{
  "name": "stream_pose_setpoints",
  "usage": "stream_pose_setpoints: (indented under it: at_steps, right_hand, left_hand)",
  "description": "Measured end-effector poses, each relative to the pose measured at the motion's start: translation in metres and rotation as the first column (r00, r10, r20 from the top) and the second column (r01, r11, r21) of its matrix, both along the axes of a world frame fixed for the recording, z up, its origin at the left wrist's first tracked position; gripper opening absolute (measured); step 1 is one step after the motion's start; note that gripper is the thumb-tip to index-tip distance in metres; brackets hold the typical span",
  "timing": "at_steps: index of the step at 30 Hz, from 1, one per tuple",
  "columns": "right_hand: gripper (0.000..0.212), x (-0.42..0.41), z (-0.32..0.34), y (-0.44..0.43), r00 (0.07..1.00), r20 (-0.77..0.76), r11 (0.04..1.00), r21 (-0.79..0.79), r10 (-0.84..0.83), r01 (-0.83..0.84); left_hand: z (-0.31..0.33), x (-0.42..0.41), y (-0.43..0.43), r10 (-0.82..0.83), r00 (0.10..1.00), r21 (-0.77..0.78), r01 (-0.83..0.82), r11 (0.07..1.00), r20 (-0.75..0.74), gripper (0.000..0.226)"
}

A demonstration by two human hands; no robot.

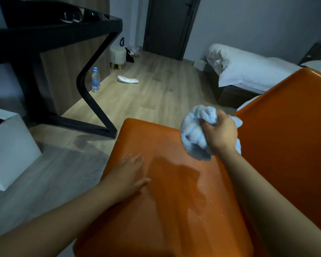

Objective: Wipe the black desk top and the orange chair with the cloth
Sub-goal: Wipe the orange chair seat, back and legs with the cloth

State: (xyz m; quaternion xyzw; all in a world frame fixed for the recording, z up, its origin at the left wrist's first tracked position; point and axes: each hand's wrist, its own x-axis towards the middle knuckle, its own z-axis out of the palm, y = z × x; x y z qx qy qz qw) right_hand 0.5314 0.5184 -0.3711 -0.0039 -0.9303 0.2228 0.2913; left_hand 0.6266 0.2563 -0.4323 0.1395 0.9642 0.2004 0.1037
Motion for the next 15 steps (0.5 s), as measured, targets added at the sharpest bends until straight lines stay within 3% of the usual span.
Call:
stream_pose_setpoints:
  at_steps: [4, 6, 9, 15]
  right_hand:
    - [0.018, 0.019, -0.020, 0.043, 0.991, -0.017, 0.989, -0.067, -0.131, 0.130]
    - [0.019, 0.025, -0.030, 0.057, 0.982, 0.083, 0.983, -0.063, -0.167, 0.172]
    - [0.018, 0.033, -0.049, 0.068, 0.952, 0.259, 0.970, -0.131, -0.166, 0.205]
    - [0.014, 0.033, -0.101, 0.073, 0.929, 0.363, 0.941, -0.287, -0.065, 0.178]
  left_hand:
    - [-0.014, 0.006, 0.013, -0.017, 1.000, -0.136, 0.018, 0.991, 0.007, 0.079]
    - [-0.021, 0.004, 0.017, -0.021, 1.000, -0.174, 0.021, 0.984, 0.002, 0.080]
    - [-0.028, 0.003, 0.020, -0.018, 1.000, -0.222, 0.021, 0.975, 0.011, 0.083]
    - [-0.034, 0.005, 0.022, -0.010, 1.000, -0.260, 0.003, 0.965, -0.026, 0.083]
